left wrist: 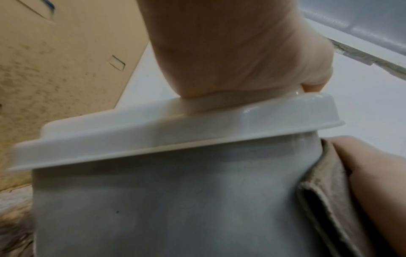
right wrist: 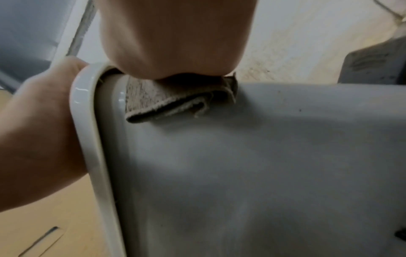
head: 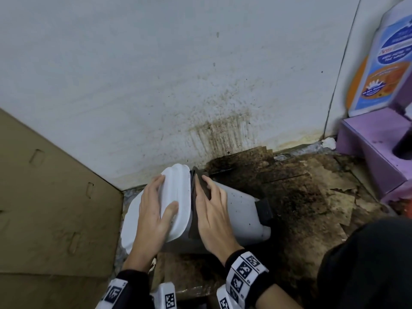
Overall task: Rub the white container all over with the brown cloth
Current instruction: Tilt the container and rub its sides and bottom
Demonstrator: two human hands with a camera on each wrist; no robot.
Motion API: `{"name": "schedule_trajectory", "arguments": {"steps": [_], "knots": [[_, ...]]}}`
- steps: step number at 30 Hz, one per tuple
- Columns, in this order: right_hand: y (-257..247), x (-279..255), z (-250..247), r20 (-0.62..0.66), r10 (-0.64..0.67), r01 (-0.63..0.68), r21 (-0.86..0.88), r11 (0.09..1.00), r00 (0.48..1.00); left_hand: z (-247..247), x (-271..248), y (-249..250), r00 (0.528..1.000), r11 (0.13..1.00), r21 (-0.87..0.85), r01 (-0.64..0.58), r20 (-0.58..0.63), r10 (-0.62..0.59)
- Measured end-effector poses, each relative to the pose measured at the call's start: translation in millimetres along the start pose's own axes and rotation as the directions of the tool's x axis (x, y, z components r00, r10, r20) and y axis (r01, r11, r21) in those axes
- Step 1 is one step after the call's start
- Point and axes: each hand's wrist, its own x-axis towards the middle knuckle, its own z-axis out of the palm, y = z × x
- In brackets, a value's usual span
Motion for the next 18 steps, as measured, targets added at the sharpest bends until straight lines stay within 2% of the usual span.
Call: {"name": "schedule_trajectory", "arguments": {"steps": [3, 8, 13, 15, 18], "knots": [[-2.3, 6.0, 3.2, -0.014, 0.037, -0.035, 0.1, 0.994, 0.999, -0.6, -0.7, 1.7, 1.0, 1.0, 0.007, 0.001, 0.01, -0.001], [0.8, 11.9, 2.9, 0.064, 0.022, -0.031, 0.138, 0.99, 0.998, -5.8, 3.0, 8.8, 0.998, 0.999, 0.038, 0.029, 0.047, -0.031], [7.4, 9.7, 2.2, 0.096, 0.019, -0.029, 0.098, 0.995, 0.995, 2.9, 7.8, 11.7, 0.994, 0.992, 0.076, 0.096, -0.062, -0.092], [25.5, 8.0, 3.1, 0.082, 0.073, -0.078, 0.054, 0.996, 0.994, 1.5, 8.6, 7.8, 0.992, 0.993, 0.059, 0.102, -0.075, -0.098], [67.4, 3.4, 2.5, 0.07, 0.229, -0.231, 0.033, 0.972, 0.971, -3.2, 8.5, 4.8, 0.992, 0.994, 0.023, 0.105, -0.08, -0.103]]}}
